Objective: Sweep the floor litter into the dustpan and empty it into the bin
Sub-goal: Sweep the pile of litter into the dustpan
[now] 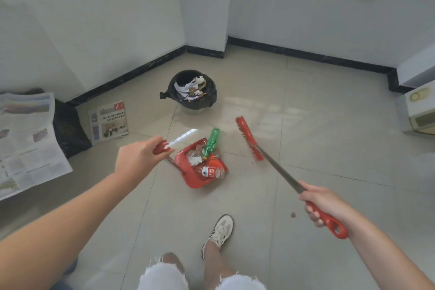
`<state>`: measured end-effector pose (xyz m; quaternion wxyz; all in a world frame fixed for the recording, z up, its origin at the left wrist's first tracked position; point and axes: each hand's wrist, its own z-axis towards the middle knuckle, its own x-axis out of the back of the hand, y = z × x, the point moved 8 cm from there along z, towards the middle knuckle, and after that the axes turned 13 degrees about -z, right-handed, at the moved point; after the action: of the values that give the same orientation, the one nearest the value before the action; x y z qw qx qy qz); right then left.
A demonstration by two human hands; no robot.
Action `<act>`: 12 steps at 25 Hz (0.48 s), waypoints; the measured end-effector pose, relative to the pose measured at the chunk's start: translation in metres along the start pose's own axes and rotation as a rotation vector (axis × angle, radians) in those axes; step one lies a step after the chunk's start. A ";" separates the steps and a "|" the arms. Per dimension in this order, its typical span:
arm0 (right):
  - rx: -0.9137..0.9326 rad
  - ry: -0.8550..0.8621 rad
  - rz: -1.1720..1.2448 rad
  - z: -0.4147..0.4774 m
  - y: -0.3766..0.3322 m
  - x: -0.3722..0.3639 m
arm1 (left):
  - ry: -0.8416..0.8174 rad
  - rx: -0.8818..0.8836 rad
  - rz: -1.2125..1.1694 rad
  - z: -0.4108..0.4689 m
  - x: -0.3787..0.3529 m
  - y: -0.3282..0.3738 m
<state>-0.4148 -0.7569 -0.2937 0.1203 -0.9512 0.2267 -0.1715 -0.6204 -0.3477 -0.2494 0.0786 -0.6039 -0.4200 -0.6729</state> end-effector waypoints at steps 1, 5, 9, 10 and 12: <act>0.001 0.015 -0.022 0.004 -0.006 0.012 | 0.009 -0.036 0.015 0.002 0.002 0.003; 0.001 0.038 -0.059 0.030 -0.029 0.024 | 0.016 -0.139 0.087 0.006 0.012 0.005; -0.015 0.010 -0.044 0.065 -0.062 0.000 | 0.057 -0.132 0.078 0.024 0.024 -0.003; -0.011 -0.003 -0.048 0.072 -0.072 -0.009 | 0.052 -0.134 0.079 0.030 0.024 -0.003; -0.006 -0.037 -0.101 0.082 -0.094 -0.030 | 0.022 -0.146 0.077 0.046 0.016 -0.006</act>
<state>-0.3723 -0.6484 -0.3481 0.1129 -0.9647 0.1765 -0.1593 -0.5943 -0.3069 -0.2420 0.0648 -0.6161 -0.3455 -0.7049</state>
